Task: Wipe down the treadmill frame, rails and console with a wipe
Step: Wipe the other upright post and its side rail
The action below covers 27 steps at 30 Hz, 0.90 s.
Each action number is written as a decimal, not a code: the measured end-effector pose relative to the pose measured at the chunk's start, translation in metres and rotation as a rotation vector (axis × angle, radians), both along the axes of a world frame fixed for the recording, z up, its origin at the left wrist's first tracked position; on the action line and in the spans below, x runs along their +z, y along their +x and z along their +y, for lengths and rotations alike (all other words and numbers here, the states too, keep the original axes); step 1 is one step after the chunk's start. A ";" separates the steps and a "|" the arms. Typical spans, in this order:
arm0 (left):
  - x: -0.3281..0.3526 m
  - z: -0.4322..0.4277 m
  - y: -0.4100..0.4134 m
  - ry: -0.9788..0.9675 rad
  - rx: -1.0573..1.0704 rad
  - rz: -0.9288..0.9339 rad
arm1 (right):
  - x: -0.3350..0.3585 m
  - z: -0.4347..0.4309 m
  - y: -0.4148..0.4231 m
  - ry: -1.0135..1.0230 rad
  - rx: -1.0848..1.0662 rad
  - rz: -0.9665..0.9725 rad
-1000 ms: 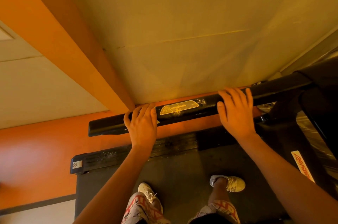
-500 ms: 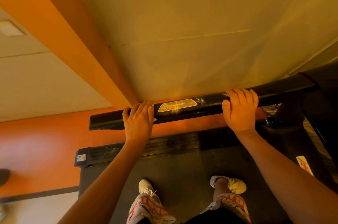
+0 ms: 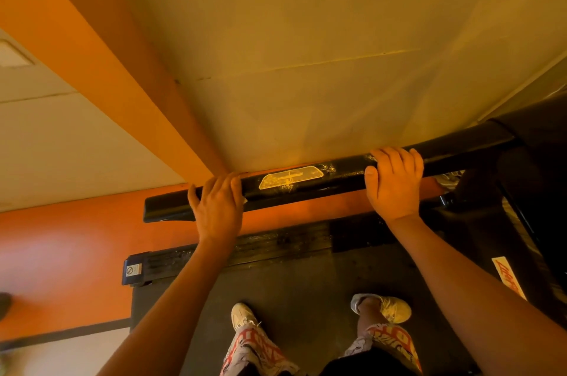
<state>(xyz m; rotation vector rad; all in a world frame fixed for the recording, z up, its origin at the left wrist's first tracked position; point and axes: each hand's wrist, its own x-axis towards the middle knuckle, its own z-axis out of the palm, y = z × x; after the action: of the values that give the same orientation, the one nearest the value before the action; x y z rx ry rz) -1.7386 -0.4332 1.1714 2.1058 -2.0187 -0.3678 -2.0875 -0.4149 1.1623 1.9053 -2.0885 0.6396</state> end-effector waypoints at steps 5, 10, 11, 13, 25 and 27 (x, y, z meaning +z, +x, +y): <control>0.005 0.002 -0.054 -0.001 -0.124 0.032 | -0.002 0.000 -0.002 -0.004 0.009 -0.002; 0.006 -0.007 -0.026 -0.004 -0.185 -0.047 | -0.002 -0.001 -0.002 -0.007 0.014 -0.012; 0.006 -0.007 -0.020 -0.006 -0.163 -0.047 | -0.002 -0.001 -0.002 -0.005 0.011 -0.012; 0.003 -0.005 -0.022 -0.002 -0.114 -0.034 | -0.002 -0.001 -0.001 -0.003 0.010 -0.015; 0.004 -0.005 -0.018 0.014 -0.059 -0.002 | -0.004 0.000 0.000 -0.021 -0.002 -0.021; 0.005 -0.002 -0.037 0.013 -0.071 0.043 | -0.005 -0.001 0.000 -0.037 -0.003 -0.019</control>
<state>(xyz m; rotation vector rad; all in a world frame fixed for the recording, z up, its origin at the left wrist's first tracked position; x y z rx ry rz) -1.7760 -0.4353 1.1763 2.0195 -2.0764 -0.4348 -2.0871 -0.4162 1.1575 1.8828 -2.0763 0.6936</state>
